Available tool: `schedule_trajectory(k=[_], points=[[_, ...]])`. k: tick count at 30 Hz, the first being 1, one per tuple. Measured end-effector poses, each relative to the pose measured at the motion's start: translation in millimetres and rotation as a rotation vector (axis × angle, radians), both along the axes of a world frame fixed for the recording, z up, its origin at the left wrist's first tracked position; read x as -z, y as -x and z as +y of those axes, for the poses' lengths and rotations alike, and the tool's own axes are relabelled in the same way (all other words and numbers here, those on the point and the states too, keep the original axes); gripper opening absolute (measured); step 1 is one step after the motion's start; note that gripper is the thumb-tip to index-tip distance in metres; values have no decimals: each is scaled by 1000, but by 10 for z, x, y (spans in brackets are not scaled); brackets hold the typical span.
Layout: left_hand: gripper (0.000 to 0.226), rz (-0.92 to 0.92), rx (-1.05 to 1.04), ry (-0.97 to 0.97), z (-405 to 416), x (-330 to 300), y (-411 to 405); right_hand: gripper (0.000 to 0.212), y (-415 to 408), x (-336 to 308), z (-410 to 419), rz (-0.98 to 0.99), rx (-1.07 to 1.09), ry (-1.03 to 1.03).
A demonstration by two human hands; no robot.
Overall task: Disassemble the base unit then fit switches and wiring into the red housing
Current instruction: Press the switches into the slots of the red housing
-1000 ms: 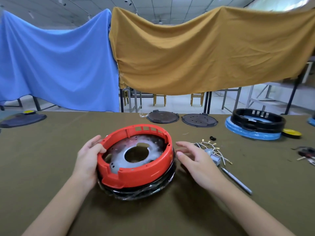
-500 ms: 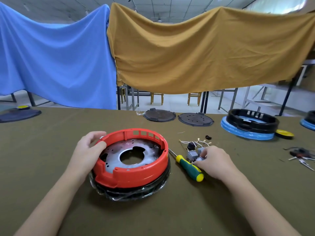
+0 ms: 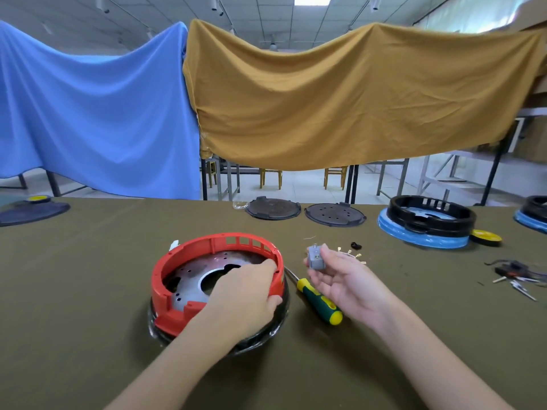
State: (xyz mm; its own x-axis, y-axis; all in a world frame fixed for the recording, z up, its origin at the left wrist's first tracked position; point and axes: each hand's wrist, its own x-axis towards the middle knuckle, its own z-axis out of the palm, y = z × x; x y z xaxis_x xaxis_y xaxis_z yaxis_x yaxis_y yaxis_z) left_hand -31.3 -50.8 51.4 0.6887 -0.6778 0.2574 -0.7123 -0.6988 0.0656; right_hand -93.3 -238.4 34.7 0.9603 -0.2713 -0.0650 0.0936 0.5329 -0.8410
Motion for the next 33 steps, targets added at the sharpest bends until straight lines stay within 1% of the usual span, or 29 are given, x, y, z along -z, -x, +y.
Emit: schedule_trajectory(k=[1, 3, 5, 8, 9, 10, 11, 13, 15, 16, 18, 20, 21, 23, 26, 28, 30, 33], points=[[33, 26, 9, 26, 62, -34, -3, 38, -1, 8, -3, -5, -30, -33], [29, 84, 55, 48, 236, -129, -19, 37, 0, 20, -13, -36, -87, -85], [30, 109, 102, 14, 425, -218, -68, 34, 10, 7, -13, -107, -138, -122], [31, 291, 159, 12, 688, -317, -184, 43, 24, 6, 2, -201, -200, -145], [32, 342, 172, 4, 758, -328, -223, 37, 29, 11, 2, -214, -205, -145], [31, 367, 166, -27, 817, -334, -256, 28, 30, 18, 0, -227, -203, -153], [30, 367, 143, -73, 871, -330, -294, 24, 29, 21, 0, -238, -200, -169], [27, 330, 71, -173, 961, -315, -365, 29, 27, 23, -1, -249, -204, -186], [26, 297, 19, -220, 1000, -344, -374, 30, 21, 13, 18, -249, -189, -188], [28, 281, 24, -199, 971, -363, -347, 30, 17, 6, 29, -245, -177, -183], [36, 265, 78, -94, 799, -370, -240, 26, 0, -6, 52, -211, -145, -154], [40, 207, 137, -44, 529, -262, -119, 25, -17, -8, 75, -167, -108, -157], [39, 144, 147, -44, 395, -184, -71, 26, -19, -8, 85, -153, -87, -173], [29, 8, 142, -7, 220, -56, -61, 28, -27, -1, 92, -149, -46, -204], [21, -155, 95, 70, 165, 31, -181, 26, -53, 24, 88, -190, -5, -241], [19, -282, 138, 148, 163, 91, -201, 36, -69, 49, 99, -215, 13, -266], [22, -353, 175, 229, 186, 202, -202, 41, -78, 61, 129, -225, 17, -280], [27, -351, 118, 324, 238, 307, -277, 31, -93, 69, 178, -203, -48, -306]])
